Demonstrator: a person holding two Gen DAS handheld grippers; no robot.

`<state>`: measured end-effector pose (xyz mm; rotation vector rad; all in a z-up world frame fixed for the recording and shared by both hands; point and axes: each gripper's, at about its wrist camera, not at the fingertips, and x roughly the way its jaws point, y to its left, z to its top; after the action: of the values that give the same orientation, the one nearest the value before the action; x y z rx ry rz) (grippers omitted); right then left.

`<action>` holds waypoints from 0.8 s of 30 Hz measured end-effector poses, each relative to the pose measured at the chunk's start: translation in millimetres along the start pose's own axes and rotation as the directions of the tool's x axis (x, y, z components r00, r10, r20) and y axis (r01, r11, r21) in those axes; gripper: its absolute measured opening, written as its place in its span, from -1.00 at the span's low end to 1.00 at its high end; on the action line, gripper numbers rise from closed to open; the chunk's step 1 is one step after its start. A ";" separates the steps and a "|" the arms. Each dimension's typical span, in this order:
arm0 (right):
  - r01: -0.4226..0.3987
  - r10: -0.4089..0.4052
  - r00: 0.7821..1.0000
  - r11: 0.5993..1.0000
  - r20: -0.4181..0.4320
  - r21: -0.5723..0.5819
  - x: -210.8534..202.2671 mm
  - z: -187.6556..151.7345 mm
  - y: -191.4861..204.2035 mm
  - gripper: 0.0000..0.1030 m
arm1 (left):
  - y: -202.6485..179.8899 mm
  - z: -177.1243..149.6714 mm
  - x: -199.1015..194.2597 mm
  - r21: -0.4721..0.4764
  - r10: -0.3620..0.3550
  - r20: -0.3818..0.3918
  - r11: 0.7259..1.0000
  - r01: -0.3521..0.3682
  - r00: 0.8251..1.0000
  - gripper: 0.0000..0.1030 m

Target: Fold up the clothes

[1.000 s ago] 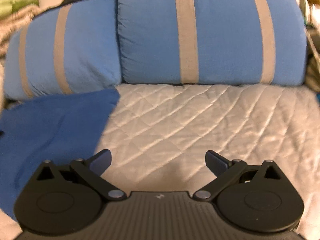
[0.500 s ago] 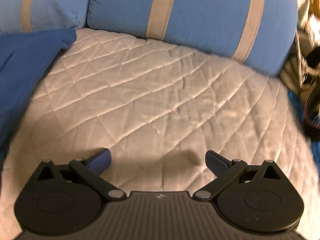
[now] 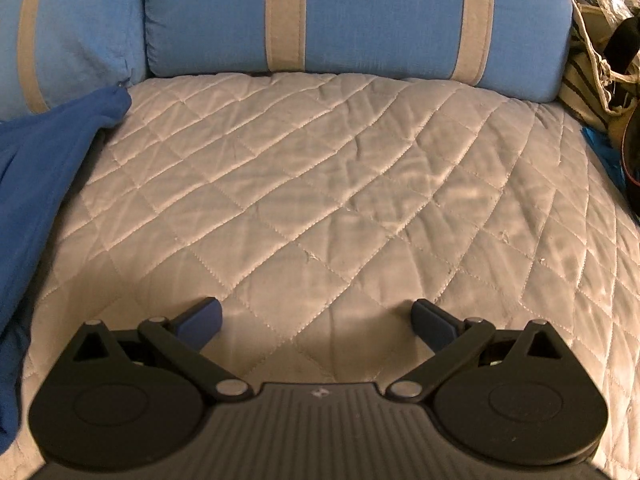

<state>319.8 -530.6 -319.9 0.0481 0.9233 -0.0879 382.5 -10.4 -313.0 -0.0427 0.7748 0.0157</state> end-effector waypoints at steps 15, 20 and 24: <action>0.009 -0.009 1.000 1.000 0.018 0.003 1.1 -0.1 2.0 1.00 | -30.0 5.2 -24.6 0.069 0.121 -0.010 0.990 -0.120 0.993 1.00; 0.011 -0.011 1.000 1.000 0.023 0.004 1.5 0.1 2.3 1.00 | -62.0 20.5 -56.1 0.019 0.025 0.030 1.000 -0.025 0.999 1.00; 0.013 -0.013 1.000 1.000 0.026 0.004 1.2 0.0 2.9 1.00 | -104.4 23.6 -64.5 0.050 -0.042 0.056 0.998 0.039 0.998 1.00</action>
<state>320.7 -527.8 -320.8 0.0450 0.8976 -0.1021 356.0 -113.5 -247.5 -0.0119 0.7166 -0.0405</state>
